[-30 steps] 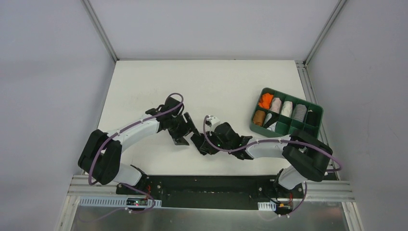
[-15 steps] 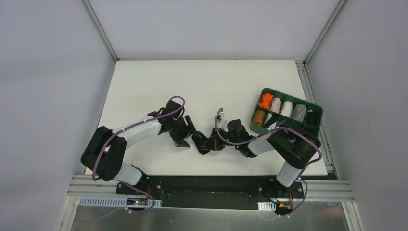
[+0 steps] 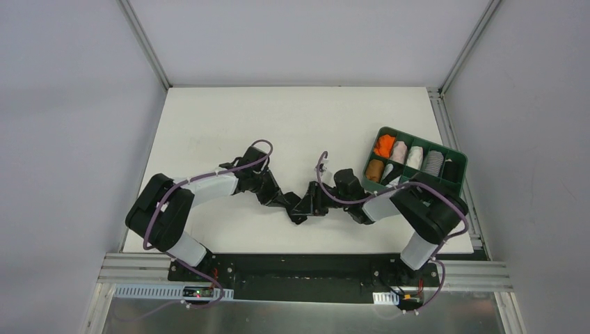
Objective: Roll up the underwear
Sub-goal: Roll the underwear to the center of the board.
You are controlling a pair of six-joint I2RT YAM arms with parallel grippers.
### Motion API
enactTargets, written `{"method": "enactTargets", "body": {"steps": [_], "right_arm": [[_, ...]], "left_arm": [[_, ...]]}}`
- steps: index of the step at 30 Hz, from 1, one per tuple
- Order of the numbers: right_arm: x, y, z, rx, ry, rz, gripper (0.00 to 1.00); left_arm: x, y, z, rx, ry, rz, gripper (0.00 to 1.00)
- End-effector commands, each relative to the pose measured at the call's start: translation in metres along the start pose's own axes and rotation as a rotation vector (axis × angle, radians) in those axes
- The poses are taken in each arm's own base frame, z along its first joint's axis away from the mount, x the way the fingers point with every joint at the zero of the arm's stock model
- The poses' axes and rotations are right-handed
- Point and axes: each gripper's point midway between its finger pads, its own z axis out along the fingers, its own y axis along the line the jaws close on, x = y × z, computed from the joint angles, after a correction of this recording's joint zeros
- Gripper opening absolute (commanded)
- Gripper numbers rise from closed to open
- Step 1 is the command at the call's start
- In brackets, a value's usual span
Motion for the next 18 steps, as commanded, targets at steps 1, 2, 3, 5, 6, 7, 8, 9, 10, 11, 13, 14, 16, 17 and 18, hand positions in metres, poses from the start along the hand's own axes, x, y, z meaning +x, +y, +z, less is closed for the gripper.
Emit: {"method": "enactTargets", "body": {"steps": [1,2,3,5,6,7,8,9,10,11,13,14,16,17,18], "right_arm": [[0.004,-0.006,-0.016,0.141,0.044,-0.052,0.60],[0.004,-0.009,-0.021,0.184,0.039,-0.074,0.64],[0.000,-0.009,-0.027,0.219,0.022,-0.100,0.67],[-0.006,-0.009,-0.040,0.275,-0.003,-0.151,0.71],[-0.010,-0.006,-0.046,0.293,-0.019,-0.176,0.72],[-0.013,-0.005,-0.051,0.312,-0.028,-0.196,0.73],[-0.017,0.001,-0.057,0.317,-0.044,-0.224,0.73],[-0.020,0.004,-0.060,0.325,-0.052,-0.242,0.74],[-0.021,0.007,-0.063,0.334,-0.054,-0.262,0.74],[-0.022,0.010,-0.065,0.343,-0.052,-0.288,0.74],[-0.026,0.017,-0.066,0.388,-0.057,-0.380,0.74],[-0.023,0.017,-0.068,0.429,-0.040,-0.431,0.74],[-0.025,0.022,-0.066,0.517,-0.044,-0.564,0.75],[-0.028,0.024,-0.066,0.564,-0.050,-0.630,0.75],[-0.028,0.033,-0.062,0.591,-0.047,-0.701,0.76]], "left_arm": [[0.000,0.024,0.009,-0.102,-0.001,-0.002,0.05],[0.000,0.027,0.009,-0.117,0.000,-0.006,0.05],[0.001,0.028,0.008,-0.126,0.004,-0.007,0.05],[0.003,0.032,0.009,-0.140,0.013,-0.010,0.05],[0.003,0.033,0.009,-0.144,0.018,-0.008,0.04],[0.004,0.035,0.010,-0.151,0.021,-0.011,0.04],[0.005,0.036,0.011,-0.156,0.026,-0.012,0.04],[0.005,0.037,0.011,-0.160,0.031,-0.012,0.04],[0.006,0.038,0.012,-0.164,0.036,-0.013,0.04],[0.007,0.038,0.013,-0.166,0.042,-0.015,0.03],[0.007,0.040,0.013,-0.174,0.050,-0.014,0.03],[0.008,0.040,0.013,-0.179,0.054,-0.014,0.03],[0.009,0.041,0.012,-0.185,0.057,-0.012,0.03],[0.009,0.042,0.011,-0.190,0.060,-0.013,0.04],[0.009,0.042,0.011,-0.193,0.059,-0.014,0.04]]}}
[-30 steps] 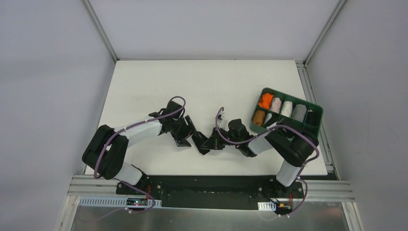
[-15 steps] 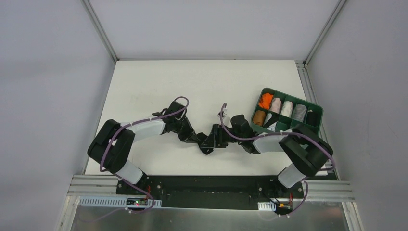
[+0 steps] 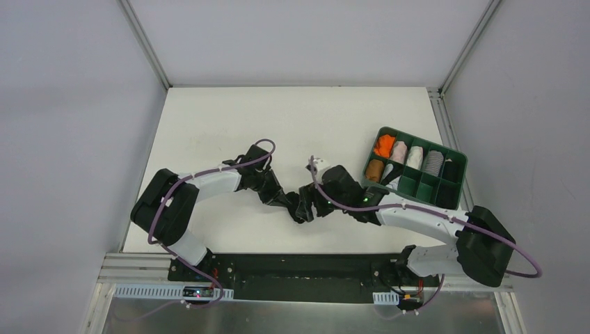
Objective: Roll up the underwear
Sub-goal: Roll the underwear to the center of the board.
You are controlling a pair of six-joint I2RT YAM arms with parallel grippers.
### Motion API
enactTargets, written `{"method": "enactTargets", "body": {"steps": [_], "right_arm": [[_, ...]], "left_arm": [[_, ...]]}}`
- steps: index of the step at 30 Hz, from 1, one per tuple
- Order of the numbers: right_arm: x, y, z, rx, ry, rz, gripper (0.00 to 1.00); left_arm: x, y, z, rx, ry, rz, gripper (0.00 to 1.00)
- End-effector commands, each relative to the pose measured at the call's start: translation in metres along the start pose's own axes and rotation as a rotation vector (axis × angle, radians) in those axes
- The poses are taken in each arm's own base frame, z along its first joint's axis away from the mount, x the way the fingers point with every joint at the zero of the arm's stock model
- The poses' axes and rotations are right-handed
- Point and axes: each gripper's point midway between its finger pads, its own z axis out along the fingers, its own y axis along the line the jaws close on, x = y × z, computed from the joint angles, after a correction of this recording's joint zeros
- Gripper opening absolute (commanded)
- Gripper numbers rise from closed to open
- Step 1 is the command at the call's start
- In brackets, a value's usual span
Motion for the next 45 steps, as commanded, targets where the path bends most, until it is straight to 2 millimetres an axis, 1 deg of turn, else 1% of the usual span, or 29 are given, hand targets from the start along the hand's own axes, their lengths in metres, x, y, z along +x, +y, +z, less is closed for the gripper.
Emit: {"method": "enactTargets", "body": {"steps": [1,4,7,9,11,14,19,24,27,29,30,33,36,38,41,43,45], "right_arm": [[-0.019,0.002,-0.006,0.235,-0.031,-0.328,0.77],[-0.022,0.009,0.002,0.332,-0.013,-0.487,0.77],[-0.018,0.024,0.013,0.339,-0.015,-0.601,0.72],[-0.013,0.034,0.020,0.305,-0.004,-0.626,0.69],[-0.008,0.042,0.026,0.271,-0.001,-0.631,0.69],[-0.001,0.046,0.034,0.240,0.009,-0.622,0.69],[0.011,0.037,0.048,0.256,0.036,-0.618,0.69],[0.023,0.014,0.060,0.338,0.054,-0.607,0.69],[0.027,0.001,0.064,0.396,0.049,-0.594,0.66],[0.030,-0.004,0.066,0.419,0.054,-0.587,0.60],[0.031,-0.007,0.067,0.429,0.056,-0.583,0.54],[0.033,-0.017,0.070,0.466,0.047,-0.553,0.29],[0.036,-0.023,0.070,0.439,0.064,-0.501,0.01],[0.034,-0.018,0.071,0.365,0.054,-0.461,0.00],[0.039,-0.003,0.068,0.188,0.080,-0.334,0.00],[0.040,0.008,0.065,0.066,0.111,-0.253,0.00],[0.039,0.013,0.061,-0.027,0.138,-0.179,0.00]], "left_arm": [[0.006,0.042,0.006,-0.172,0.013,-0.012,0.04],[0.006,0.041,0.004,-0.179,0.014,-0.016,0.04],[0.007,0.041,0.002,-0.187,0.016,-0.020,0.05],[0.006,0.040,0.001,-0.189,0.015,-0.022,0.05],[0.006,0.040,0.000,-0.192,0.013,-0.024,0.05],[0.006,0.038,-0.001,-0.192,0.012,-0.022,0.05],[0.006,0.037,-0.002,-0.195,0.014,-0.021,0.05],[0.006,0.036,-0.002,-0.194,0.015,-0.025,0.07],[0.005,0.034,-0.003,-0.186,0.013,-0.024,0.09],[0.005,0.032,-0.004,-0.183,0.013,-0.024,0.11],[0.006,0.032,-0.005,-0.181,0.015,-0.024,0.12],[0.007,0.028,-0.007,-0.168,0.019,-0.018,0.18],[0.008,0.023,-0.013,-0.153,0.018,-0.003,0.27],[0.008,0.019,-0.019,-0.143,0.011,0.010,0.35],[0.007,0.014,-0.028,-0.125,-0.002,0.025,0.47],[0.007,0.013,-0.031,-0.120,-0.009,0.028,0.56],[0.006,0.013,-0.032,-0.119,-0.016,0.029,0.66]]}}
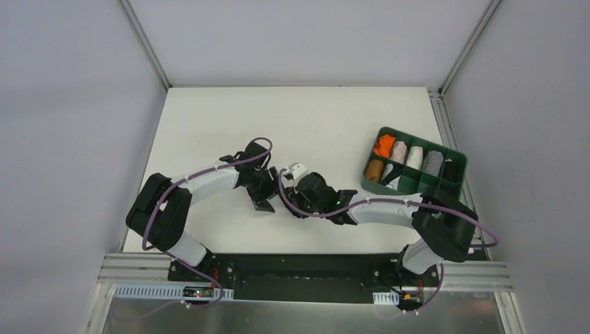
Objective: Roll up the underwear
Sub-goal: Roll the underwear to the center of the board.
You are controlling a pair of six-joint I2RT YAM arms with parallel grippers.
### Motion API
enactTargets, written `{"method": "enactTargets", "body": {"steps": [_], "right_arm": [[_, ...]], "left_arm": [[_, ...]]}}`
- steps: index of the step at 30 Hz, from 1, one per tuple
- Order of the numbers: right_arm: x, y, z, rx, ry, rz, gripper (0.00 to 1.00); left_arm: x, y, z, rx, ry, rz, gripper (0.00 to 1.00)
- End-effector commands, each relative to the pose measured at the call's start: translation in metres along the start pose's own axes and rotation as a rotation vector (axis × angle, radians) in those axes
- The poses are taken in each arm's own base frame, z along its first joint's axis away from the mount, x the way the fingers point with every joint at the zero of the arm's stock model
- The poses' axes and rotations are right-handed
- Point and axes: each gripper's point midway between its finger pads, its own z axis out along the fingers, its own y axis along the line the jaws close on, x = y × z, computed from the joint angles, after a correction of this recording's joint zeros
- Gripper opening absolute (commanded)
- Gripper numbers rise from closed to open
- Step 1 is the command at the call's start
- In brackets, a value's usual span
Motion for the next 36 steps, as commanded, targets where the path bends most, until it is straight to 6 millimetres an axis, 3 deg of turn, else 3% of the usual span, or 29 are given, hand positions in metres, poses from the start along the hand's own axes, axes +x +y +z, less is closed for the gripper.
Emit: {"method": "enactTargets", "body": {"steps": [1,6,14,20,28,30,34,36], "right_arm": [[0.030,0.029,-0.010,-0.327,0.159,0.200,0.00],[0.031,0.040,-0.017,-0.477,0.216,0.306,0.00],[0.030,0.052,-0.012,-0.578,0.286,0.416,0.00],[0.020,0.050,-0.005,-0.601,0.277,0.524,0.00],[0.023,0.046,0.002,-0.629,0.304,0.636,0.00],[0.024,0.045,0.003,-0.634,0.312,0.660,0.00],[0.022,0.042,0.004,-0.608,0.295,0.677,0.00],[0.021,0.036,0.002,-0.567,0.278,0.667,0.03]], "left_arm": [[0.004,0.007,-0.013,-0.027,-0.002,0.019,0.69],[0.003,0.010,-0.010,-0.026,-0.013,0.020,0.78],[-0.002,0.000,-0.016,0.050,-0.077,0.019,0.78],[0.003,0.013,-0.009,0.023,-0.060,-0.006,0.74],[0.006,0.024,-0.003,-0.008,-0.048,-0.021,0.74],[0.006,0.026,-0.002,-0.013,-0.047,-0.023,0.61],[0.005,0.025,0.000,-0.017,-0.040,-0.020,0.15],[0.006,0.024,0.002,-0.020,-0.025,-0.026,0.00]]}}
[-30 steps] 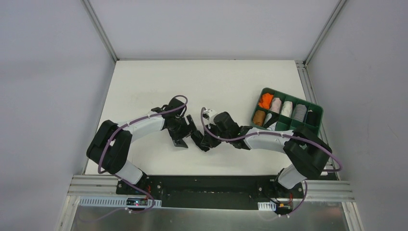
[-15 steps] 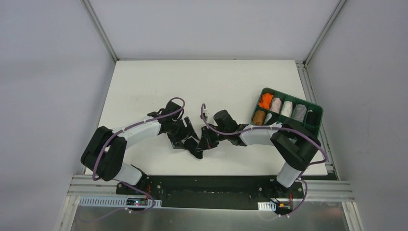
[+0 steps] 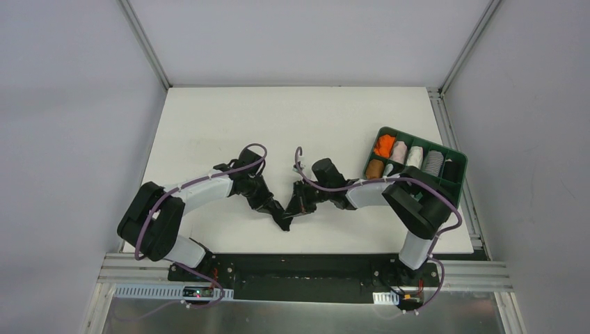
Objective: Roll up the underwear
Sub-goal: Roll the underwear to the center of the board.
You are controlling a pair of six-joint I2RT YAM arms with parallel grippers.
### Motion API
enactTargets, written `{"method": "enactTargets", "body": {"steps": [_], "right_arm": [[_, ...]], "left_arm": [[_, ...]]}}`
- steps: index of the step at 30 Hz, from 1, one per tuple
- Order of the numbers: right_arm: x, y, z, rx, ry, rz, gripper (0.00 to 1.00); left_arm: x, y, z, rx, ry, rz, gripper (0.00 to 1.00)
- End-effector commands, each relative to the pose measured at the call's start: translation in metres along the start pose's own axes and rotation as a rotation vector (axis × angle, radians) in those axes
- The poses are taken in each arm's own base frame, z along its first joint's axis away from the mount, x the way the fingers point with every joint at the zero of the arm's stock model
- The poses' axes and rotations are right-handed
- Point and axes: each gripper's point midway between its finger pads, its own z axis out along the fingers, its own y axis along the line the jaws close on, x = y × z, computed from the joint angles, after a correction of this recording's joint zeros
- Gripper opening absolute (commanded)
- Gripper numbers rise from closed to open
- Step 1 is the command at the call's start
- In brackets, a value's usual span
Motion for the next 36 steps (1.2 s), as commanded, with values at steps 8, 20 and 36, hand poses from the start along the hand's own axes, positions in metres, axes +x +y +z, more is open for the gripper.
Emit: {"method": "enactTargets", "body": {"steps": [8,20,36], "right_arm": [[-0.006,-0.025,-0.051,0.379,-0.149,-0.201,0.64],[-0.026,0.029,-0.071,0.772,-0.252,-0.847,0.81],[0.004,0.031,-0.007,0.813,-0.084,-1.093,0.75]], "left_arm": [[0.007,0.003,0.012,-0.048,0.076,-0.062,0.00],[0.010,0.014,0.016,-0.113,0.099,-0.102,0.00],[0.009,0.016,0.016,-0.153,0.110,-0.098,0.00]]}}
